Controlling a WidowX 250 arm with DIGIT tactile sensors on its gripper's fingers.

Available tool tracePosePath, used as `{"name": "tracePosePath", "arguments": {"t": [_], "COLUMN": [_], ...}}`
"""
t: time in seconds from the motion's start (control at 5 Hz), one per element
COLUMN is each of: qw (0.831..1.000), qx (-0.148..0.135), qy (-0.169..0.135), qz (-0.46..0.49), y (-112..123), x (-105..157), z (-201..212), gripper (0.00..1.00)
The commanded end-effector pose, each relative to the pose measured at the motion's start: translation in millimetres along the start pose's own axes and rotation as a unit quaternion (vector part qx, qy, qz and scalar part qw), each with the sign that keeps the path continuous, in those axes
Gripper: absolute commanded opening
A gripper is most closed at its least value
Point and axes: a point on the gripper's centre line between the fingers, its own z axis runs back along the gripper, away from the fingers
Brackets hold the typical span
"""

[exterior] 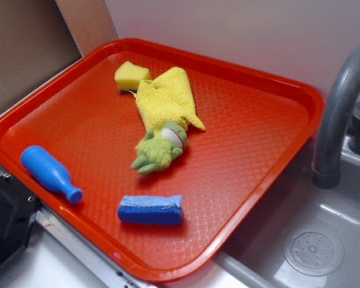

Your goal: Grab the blue sponge.

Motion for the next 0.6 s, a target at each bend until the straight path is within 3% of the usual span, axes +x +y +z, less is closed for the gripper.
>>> {"name": "tracePosePath", "arguments": {"t": [0.0,0.2,0.4], "qw": [1.000,0.994,0.986], "qx": [0.000,-0.025,-0.021], "qy": [0.000,-0.058,-0.095], "qz": [0.000,-0.086,-0.136], "y": [0,-14,-23], "x": [0,12,23], "z": [0,-18,-29], "gripper": [1.00,1.00,1.00]}}
